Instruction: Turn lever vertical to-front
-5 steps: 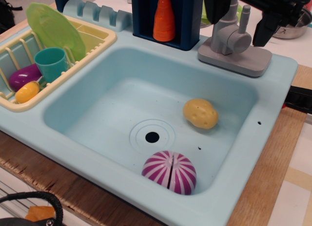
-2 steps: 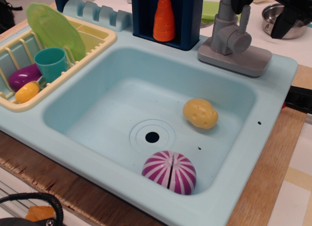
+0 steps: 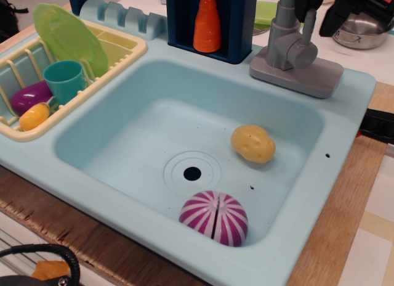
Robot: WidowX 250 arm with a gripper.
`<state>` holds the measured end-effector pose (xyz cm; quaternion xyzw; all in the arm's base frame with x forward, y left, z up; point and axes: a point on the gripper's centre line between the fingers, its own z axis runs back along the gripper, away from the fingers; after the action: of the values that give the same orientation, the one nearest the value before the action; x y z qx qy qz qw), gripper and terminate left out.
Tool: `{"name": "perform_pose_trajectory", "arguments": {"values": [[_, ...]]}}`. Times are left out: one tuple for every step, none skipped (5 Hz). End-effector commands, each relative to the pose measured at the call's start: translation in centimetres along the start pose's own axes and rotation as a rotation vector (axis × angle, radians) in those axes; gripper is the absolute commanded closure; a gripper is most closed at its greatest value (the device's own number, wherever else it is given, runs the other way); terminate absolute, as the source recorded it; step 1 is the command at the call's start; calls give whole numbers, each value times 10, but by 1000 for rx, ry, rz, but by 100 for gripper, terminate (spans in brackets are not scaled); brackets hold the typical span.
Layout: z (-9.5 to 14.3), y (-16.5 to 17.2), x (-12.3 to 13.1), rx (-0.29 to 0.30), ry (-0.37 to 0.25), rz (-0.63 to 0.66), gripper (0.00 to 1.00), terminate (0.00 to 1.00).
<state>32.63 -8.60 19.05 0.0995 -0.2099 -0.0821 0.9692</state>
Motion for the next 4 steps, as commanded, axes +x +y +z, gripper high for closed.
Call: {"name": "perform_pose_trajectory", "arguments": {"values": [[14, 0, -3, 34, -41, 3, 100, 0], [12, 3, -15, 23, 17, 53, 100, 0], [9, 6, -31, -8, 100, 107, 100, 0], [8, 11, -43, -16, 115, 141, 100, 0]]}}
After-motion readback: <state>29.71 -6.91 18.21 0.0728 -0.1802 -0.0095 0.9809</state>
